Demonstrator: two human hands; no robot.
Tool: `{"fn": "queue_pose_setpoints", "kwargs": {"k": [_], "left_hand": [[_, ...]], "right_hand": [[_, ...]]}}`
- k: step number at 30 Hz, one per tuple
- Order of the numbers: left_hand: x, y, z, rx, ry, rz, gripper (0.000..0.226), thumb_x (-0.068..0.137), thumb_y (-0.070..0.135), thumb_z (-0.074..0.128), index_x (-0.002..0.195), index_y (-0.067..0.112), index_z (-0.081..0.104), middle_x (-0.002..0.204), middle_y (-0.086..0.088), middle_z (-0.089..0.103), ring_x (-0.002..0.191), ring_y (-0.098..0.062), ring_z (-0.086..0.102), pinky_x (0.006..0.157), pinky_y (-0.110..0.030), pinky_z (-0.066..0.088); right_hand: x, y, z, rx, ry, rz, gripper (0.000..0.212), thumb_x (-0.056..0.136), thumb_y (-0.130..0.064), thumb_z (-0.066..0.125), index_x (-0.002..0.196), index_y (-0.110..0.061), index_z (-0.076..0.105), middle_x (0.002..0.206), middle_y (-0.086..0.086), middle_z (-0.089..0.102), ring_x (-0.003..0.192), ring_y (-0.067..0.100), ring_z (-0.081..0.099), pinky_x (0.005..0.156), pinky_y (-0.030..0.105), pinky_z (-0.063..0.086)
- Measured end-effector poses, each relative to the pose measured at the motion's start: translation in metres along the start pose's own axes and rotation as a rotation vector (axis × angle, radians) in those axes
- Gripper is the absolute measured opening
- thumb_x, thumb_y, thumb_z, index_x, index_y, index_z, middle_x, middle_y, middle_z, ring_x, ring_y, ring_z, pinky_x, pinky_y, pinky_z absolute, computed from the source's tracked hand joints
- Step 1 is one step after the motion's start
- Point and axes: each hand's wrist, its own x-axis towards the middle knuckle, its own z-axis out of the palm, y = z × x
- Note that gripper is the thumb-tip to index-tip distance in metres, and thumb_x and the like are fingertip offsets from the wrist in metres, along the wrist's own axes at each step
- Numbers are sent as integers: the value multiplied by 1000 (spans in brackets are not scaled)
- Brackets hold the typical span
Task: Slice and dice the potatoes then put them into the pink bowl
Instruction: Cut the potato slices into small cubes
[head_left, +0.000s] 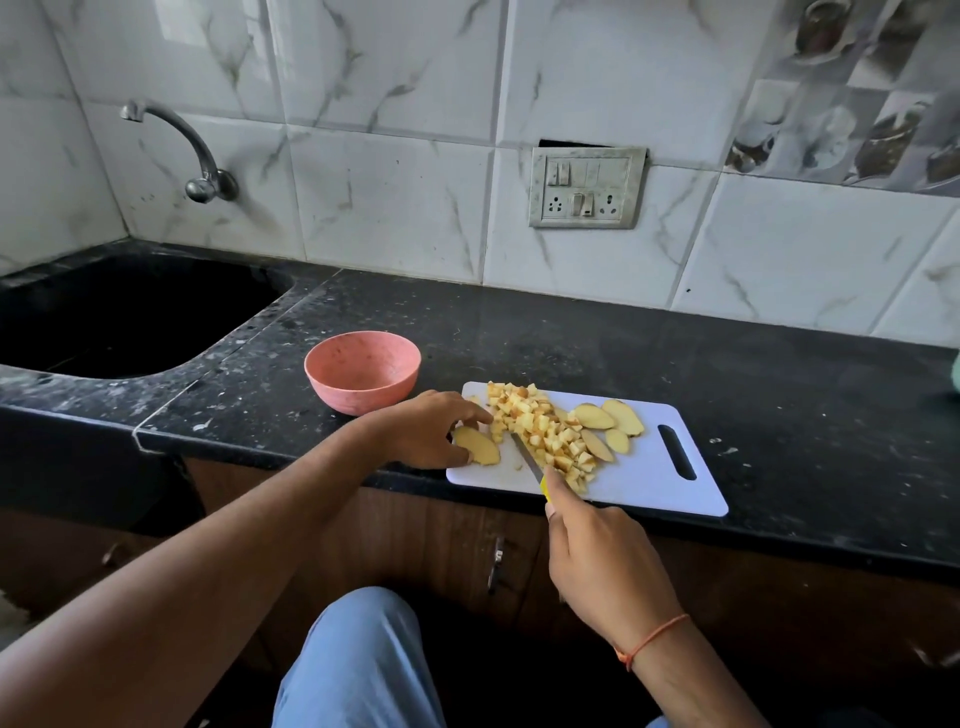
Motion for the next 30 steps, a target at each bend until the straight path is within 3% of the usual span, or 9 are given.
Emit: {"fn": "queue_pose_setpoints", "kwargs": {"k": [4, 6, 11, 15, 18, 25, 30], "left_hand": [[-7, -5, 4, -26, 86, -39, 52, 94, 37, 77, 144, 29, 64, 130, 11, 68, 104, -8, 67, 92, -26, 58], [-12, -7, 9, -48, 138, -75, 46, 91, 45, 79, 135, 33, 70, 115, 18, 72, 93, -6, 69, 85, -28, 60], [-22, -7, 23, -103, 243, -93, 48, 88, 55, 80, 130, 31, 73, 97, 16, 71, 85, -7, 67, 74, -27, 58], [-25, -10, 34, -147, 352, -114, 52, 81, 61, 84, 122, 30, 77, 93, 15, 68, 82, -9, 64, 72, -31, 57], [-27, -14, 42, -227, 401, -109, 53, 76, 65, 85, 117, 32, 78, 90, 16, 70, 80, -6, 63, 65, -19, 50], [-31, -35, 31, -367, 243, -39, 56, 81, 48, 90, 132, 34, 74, 104, 14, 73, 93, -1, 66, 75, -17, 51], [-26, -27, 37, -370, 361, -83, 53, 75, 49, 93, 123, 32, 79, 87, 15, 68, 75, 2, 60, 64, -14, 44]], "right_hand": [[12, 0, 8, -13, -8, -37, 52, 111, -32, 40, 162, -32, 32, 69, -14, 48, 62, 7, 49, 46, 18, 30], [18, -3, 11, -16, -11, -64, 52, 110, -32, 40, 162, -31, 32, 77, -13, 54, 68, 7, 49, 51, 16, 32], [32, -5, 20, -70, -20, -80, 51, 110, -31, 39, 161, -32, 33, 91, -2, 67, 74, 14, 57, 58, 27, 40], [41, 0, 23, -150, -21, -27, 54, 109, -27, 40, 162, -31, 29, 94, 2, 70, 83, 21, 66, 60, 33, 48], [41, 3, 23, -171, -3, -11, 54, 109, -28, 39, 162, -31, 29, 96, 2, 70, 84, 22, 67, 60, 34, 48], [37, -5, 32, -177, 29, -34, 56, 108, -23, 41, 162, -27, 27, 99, 3, 72, 85, 20, 68, 62, 31, 49], [33, -8, 39, -147, 28, -72, 57, 109, -26, 42, 163, -25, 25, 100, 0, 71, 83, 13, 65, 65, 27, 54]]}}
